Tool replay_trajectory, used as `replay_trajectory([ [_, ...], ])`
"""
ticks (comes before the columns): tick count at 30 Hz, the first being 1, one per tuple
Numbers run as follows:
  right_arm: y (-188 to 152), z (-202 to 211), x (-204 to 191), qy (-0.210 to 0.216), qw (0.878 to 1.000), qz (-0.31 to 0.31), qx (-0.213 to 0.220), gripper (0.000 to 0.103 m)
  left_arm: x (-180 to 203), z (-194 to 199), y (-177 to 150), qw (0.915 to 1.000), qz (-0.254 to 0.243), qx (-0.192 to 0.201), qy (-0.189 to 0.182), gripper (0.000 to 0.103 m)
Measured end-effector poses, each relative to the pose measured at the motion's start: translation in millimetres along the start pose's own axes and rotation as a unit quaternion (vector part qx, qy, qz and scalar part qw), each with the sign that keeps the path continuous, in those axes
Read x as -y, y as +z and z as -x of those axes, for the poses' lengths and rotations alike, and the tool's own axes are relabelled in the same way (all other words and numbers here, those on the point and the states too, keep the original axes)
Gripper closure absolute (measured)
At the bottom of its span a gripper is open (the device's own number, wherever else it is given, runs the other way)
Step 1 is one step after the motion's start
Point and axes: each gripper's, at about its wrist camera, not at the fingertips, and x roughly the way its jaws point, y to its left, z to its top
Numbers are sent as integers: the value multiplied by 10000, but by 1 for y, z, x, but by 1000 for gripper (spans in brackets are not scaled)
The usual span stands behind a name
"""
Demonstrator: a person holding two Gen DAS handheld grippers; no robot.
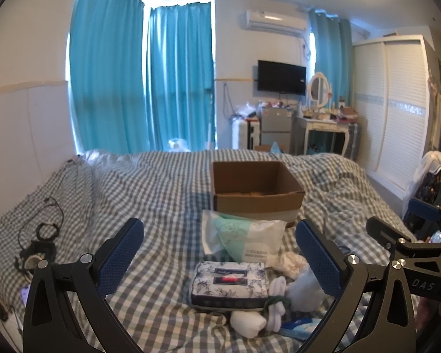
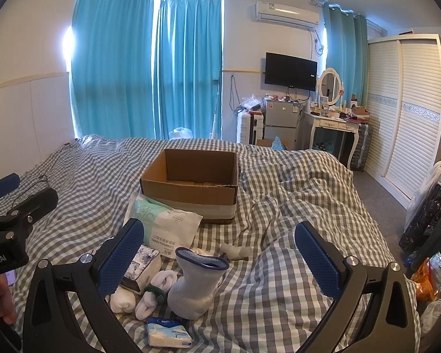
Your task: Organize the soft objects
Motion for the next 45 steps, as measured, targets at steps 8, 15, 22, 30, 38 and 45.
replay_trajectory([
  [8,-8,-30,10,29,9977,-23,-682,0,-3,-35,-22,9980,112,-624,70,0],
  [15,-40,-95,5,364,9851,-80,-1677,2,-6,-67,-39,9933,171,-1132,181,0],
  [22,-35,-119,1,724,9774,-77,-1984,74,-4,-93,-33,9906,202,-1349,57,0],
  [30,-3,-113,11,841,9843,-23,-1551,81,16,-132,-25,9862,-17,-1637,-251,0],
  [38,42,-139,30,600,9912,197,-1164,81,18,-194,-27,9749,43,-2189,-396,6],
  [45,43,-173,33,718,9900,291,-1182,81,22,-246,-31,9581,196,-2801,-558,15],
])
